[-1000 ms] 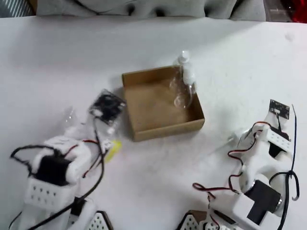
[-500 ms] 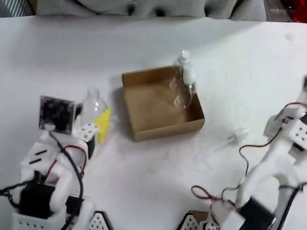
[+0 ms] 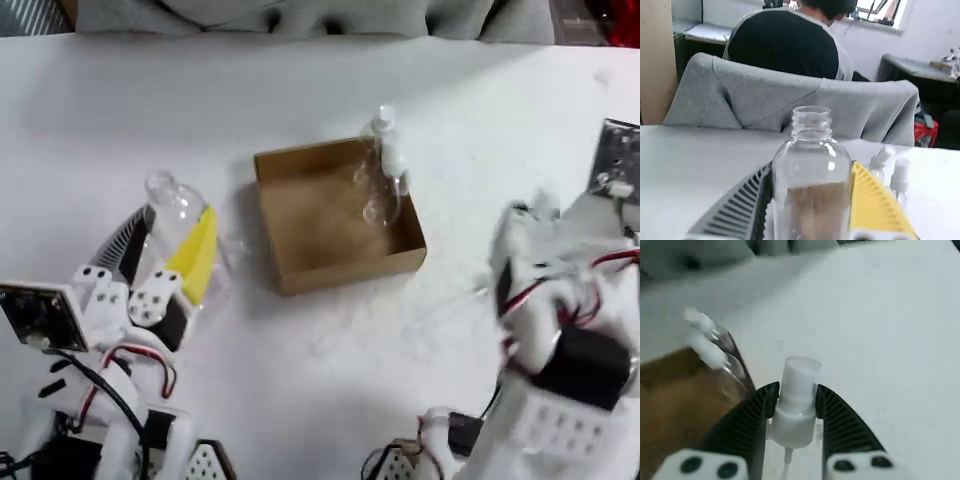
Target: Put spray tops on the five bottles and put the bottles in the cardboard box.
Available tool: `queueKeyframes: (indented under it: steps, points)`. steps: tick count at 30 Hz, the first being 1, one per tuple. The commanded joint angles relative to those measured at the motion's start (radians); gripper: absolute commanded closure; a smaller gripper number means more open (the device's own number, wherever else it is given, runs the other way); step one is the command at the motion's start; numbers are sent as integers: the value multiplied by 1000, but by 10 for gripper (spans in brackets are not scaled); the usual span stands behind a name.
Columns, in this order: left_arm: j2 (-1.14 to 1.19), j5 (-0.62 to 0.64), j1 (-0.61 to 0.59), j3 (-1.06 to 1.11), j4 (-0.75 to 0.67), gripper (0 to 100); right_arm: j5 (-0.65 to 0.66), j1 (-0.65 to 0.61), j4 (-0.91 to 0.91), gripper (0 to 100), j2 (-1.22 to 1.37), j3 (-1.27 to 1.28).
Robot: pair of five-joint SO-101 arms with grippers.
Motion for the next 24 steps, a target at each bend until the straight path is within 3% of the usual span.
queueKeyframes:
  steps: [1, 6, 11, 17, 21, 24]
  points:
    - [-116, 9, -1, 109, -112, 947, -43, -206, -246, 981, -48, -40]
    - [-162, 9, -1, 166, -124, 947, -43, -476, -676, 981, -30, -35]
    - [-160, 8, 1, 180, -126, 947, -41, -582, -941, 981, -21, -35]
    - [-160, -29, 13, 187, -124, 947, -49, -693, -1055, 981, -22, -31]
    - [-160, -137, 107, 247, -127, 947, -51, -756, -1069, 981, -58, 87]
    - [-160, -141, 163, 282, -132, 947, -51, -792, -1194, 981, -82, 172]
